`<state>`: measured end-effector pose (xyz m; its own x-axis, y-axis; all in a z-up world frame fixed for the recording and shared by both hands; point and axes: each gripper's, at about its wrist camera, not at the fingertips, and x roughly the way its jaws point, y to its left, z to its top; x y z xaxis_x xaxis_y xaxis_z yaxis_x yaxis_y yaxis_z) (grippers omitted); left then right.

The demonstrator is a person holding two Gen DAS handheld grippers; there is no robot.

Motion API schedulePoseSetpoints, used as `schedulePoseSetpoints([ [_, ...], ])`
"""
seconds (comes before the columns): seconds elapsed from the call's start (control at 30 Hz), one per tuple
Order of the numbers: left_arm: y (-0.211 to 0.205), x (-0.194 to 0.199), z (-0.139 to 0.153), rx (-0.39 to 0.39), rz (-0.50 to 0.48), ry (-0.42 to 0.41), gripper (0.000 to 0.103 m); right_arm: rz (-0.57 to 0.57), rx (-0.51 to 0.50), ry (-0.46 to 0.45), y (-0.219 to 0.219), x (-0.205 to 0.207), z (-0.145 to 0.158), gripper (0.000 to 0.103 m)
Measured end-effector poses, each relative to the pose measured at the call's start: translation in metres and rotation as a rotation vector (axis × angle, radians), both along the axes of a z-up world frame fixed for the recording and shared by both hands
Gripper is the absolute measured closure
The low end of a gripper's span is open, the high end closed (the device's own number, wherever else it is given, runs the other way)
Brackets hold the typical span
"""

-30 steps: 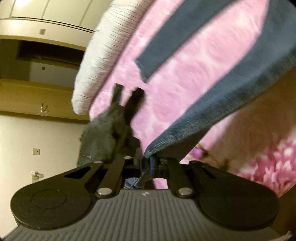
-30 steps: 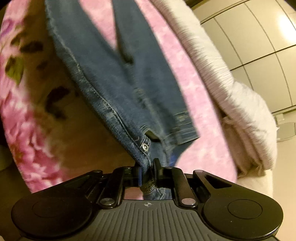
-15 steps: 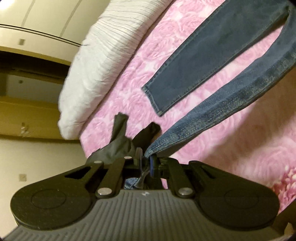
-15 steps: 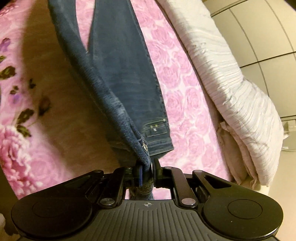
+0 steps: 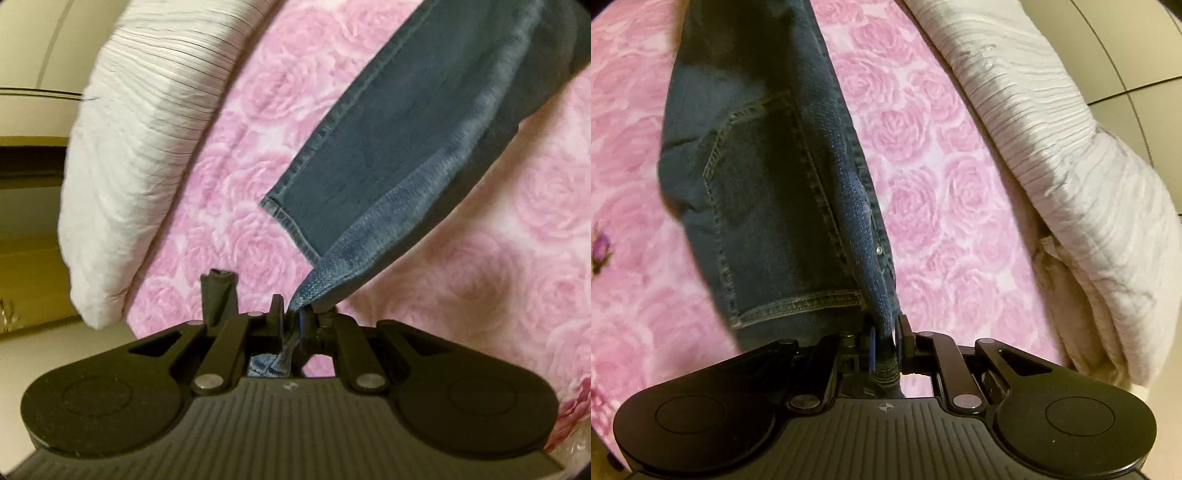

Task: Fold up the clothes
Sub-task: 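Lift and fold one leg over the other with both grippers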

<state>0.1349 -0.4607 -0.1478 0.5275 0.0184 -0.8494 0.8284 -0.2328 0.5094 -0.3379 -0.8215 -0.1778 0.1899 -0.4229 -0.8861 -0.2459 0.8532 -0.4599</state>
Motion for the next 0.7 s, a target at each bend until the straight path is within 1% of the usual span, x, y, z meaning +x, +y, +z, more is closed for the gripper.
schedulePoseSetpoints([
  [0.17,-0.038,0.019,-0.029,0.08,0.008,0.005,0.096,0.001,0.093,0.019,-0.048,0.02,-0.028,0.094],
  [0.27,-0.06,0.03,-0.05,0.129,0.014,0.001,0.096,0.015,0.142,0.035,-0.069,0.033,-0.044,0.094],
  [0.4,-0.087,0.042,-0.077,0.172,0.021,-0.013,0.096,0.014,0.191,0.047,-0.093,0.049,-0.07,0.094],
  [0.5,-0.101,0.046,-0.094,0.195,0.016,-0.039,0.095,-0.011,0.213,0.031,-0.106,0.06,-0.089,0.093],
  [0.53,-0.105,0.046,-0.1,0.2,0.009,-0.058,0.094,-0.026,0.209,0.026,-0.11,0.063,-0.096,0.086],
  [0.57,-0.108,0.047,-0.106,0.205,0.002,-0.078,0.091,-0.04,0.184,0.02,-0.112,0.065,-0.102,0.073],
  [0.6,-0.11,0.047,-0.111,0.211,-0.004,-0.098,0.09,-0.054,0.16,0.012,-0.114,0.067,-0.108,0.067],
  [0.63,-0.112,0.046,-0.115,0.214,-0.012,-0.116,0.083,-0.072,0.137,-0.004,-0.114,0.067,-0.109,0.062],
  [0.67,-0.114,0.046,-0.116,0.211,-0.012,-0.126,0.073,-0.096,0.132,-0.025,-0.115,0.066,-0.107,0.059],
  [0.7,-0.115,0.046,-0.118,0.209,-0.013,-0.136,0.069,-0.123,0.13,-0.048,-0.116,0.065,-0.105,0.059],
])
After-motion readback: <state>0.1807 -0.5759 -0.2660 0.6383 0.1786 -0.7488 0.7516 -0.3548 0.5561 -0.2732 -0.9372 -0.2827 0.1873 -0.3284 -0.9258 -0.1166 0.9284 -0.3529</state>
